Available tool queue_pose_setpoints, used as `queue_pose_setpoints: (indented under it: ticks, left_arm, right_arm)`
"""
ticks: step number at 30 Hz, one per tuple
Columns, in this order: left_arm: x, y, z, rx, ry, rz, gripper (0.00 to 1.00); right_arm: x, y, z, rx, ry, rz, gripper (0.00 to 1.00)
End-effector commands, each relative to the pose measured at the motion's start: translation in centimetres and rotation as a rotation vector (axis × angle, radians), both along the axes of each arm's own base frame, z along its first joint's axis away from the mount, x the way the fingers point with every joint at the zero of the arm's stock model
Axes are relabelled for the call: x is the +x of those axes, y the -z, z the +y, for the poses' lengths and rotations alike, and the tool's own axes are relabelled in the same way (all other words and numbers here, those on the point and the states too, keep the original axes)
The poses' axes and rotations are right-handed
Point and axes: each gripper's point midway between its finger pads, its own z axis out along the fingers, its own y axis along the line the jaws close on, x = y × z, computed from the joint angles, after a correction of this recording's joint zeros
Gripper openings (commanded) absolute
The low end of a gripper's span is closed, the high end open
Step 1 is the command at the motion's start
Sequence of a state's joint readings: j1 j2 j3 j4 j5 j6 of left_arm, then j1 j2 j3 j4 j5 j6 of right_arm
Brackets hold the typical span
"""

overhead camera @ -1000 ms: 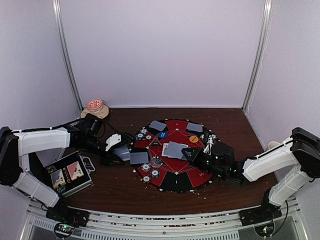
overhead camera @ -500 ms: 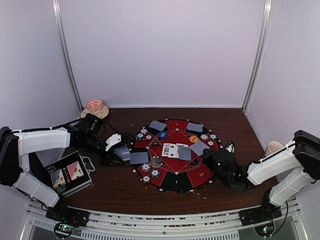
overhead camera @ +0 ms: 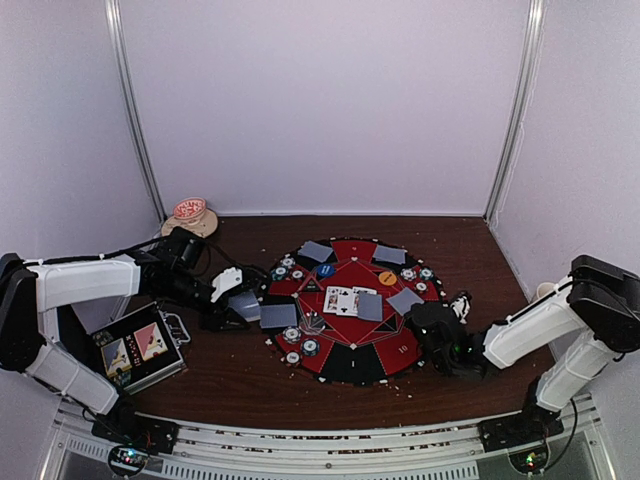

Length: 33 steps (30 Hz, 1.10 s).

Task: Distribute texas hold em gaming equipment
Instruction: Place the poker card in the community card area.

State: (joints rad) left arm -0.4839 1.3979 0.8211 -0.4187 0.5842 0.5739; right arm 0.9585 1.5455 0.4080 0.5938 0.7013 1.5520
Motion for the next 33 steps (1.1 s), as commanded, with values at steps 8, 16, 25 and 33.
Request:
queue_pose_setpoints:
  ticks: [8,16,25,33]
  left_arm:
    - [0.3,-0.9,-0.3,-0.036,0.007,-0.034,0.46]
    - [0.2,-0.8,-0.3,-0.034,0.009,-0.032,0.46]
    - [0.2,-0.9,-0.3,-0.035,0.010,-0.033,0.46]
    - [0.3,-0.9,-0.3,-0.034,0.006,-0.034,0.46]
  right_arm:
    - [1.8,1.8,0.9,0.097,0.033,0.011,0.04]
    - [2.6,2.9,1.9,0.157,0.019,0.014,0.05]
    - [2.2,3.2,1.1,0.157,0.038,0.015,0.10]
    - [1.5,3.4,2.4,0.142,-0.048,0.038,0.36]
